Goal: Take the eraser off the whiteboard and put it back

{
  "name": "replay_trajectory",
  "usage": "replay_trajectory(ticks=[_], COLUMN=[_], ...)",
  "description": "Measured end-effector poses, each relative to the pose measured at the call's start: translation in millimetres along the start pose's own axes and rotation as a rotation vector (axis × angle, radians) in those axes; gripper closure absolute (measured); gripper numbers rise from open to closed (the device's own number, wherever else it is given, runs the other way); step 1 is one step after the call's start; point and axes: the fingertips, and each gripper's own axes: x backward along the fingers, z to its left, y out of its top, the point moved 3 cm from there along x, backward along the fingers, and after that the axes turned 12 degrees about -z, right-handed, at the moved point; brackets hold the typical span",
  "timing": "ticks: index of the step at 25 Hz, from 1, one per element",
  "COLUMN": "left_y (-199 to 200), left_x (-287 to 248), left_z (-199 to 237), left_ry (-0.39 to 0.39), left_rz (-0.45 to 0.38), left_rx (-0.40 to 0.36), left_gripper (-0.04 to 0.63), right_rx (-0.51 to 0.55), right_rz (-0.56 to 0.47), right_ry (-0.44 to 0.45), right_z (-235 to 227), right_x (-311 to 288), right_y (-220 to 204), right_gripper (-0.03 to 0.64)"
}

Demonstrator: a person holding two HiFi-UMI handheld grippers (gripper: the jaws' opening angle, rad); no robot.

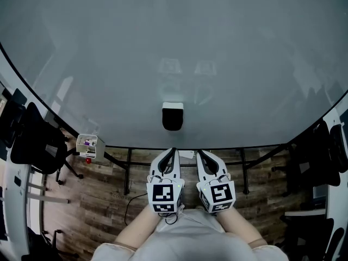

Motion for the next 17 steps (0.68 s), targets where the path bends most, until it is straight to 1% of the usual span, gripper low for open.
replay_trajectory(ticks=[10, 17], left_y=[2.8, 3.3], left_x=[-7.0, -9.8], left_z=[-1.0, -7.2], left_ry=[-0.006, -0.023], left_rz=[-0.010, -0.011], left_rx=[-0.016, -0.012], left_gripper=[0.578, 0.578], right_rx=[-0.005, 0.018], right_rz=[0.003, 0.037], right_ry=[0.015, 0.033], right_z=[-3.4, -4.2], right_x=[-7.6, -10.1], right_y=[0.6, -0.6], right_gripper=[0.591, 0.591])
